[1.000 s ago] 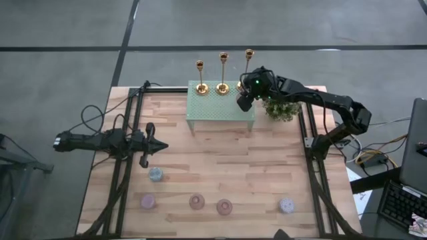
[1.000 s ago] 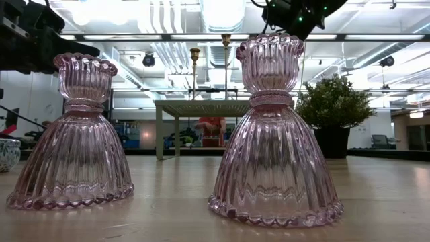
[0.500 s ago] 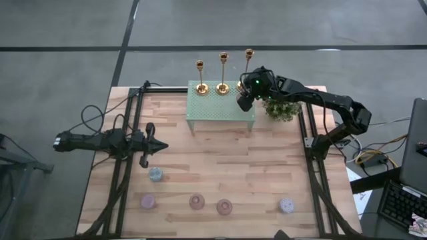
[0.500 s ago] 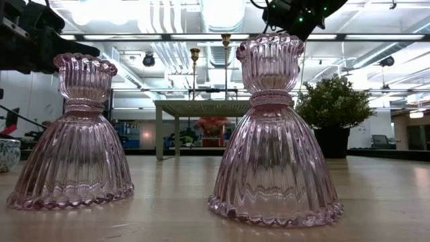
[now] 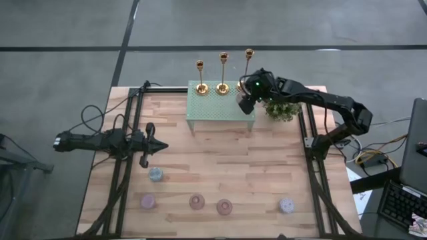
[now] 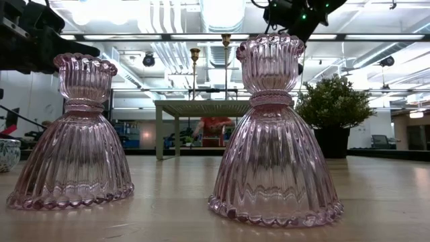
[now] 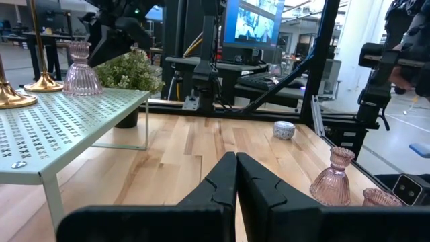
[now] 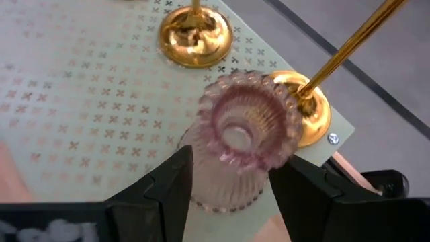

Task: Pick & Place candle stick holders
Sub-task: Put the right pink glass candle holder on the shelf, then put the left pink glass candle holder on the shelf aligned with the other pink glass candle holder

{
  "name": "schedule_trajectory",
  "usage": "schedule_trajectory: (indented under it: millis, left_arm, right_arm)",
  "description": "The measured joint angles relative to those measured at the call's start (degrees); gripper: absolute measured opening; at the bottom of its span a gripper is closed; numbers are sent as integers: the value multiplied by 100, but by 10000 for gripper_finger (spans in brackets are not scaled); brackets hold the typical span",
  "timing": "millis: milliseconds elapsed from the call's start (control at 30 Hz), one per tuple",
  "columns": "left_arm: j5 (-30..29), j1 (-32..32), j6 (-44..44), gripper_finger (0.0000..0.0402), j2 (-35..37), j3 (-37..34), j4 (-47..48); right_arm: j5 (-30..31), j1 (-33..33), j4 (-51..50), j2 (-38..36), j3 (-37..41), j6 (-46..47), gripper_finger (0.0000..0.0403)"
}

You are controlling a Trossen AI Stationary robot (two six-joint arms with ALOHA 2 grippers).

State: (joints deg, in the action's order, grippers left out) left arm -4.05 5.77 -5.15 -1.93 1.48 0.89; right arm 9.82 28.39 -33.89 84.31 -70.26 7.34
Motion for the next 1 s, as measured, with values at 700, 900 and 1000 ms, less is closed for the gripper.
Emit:
schedule_trajectory:
  millis: [700, 900, 1000]
  left_arm:
    - [0, -1, 1, 14, 2, 0, 0]
    - [0, 1, 1, 14, 2, 0, 0]
    - [-1, -1, -1, 14, 1, 0, 0]
  right_arm:
    - [20, -1556, -639, -1496, 158, 352, 185]
    - [31, -2569, -414, -1768, 724, 751, 178]
    - [39, -3128, -5, -1933, 1168, 940, 162]
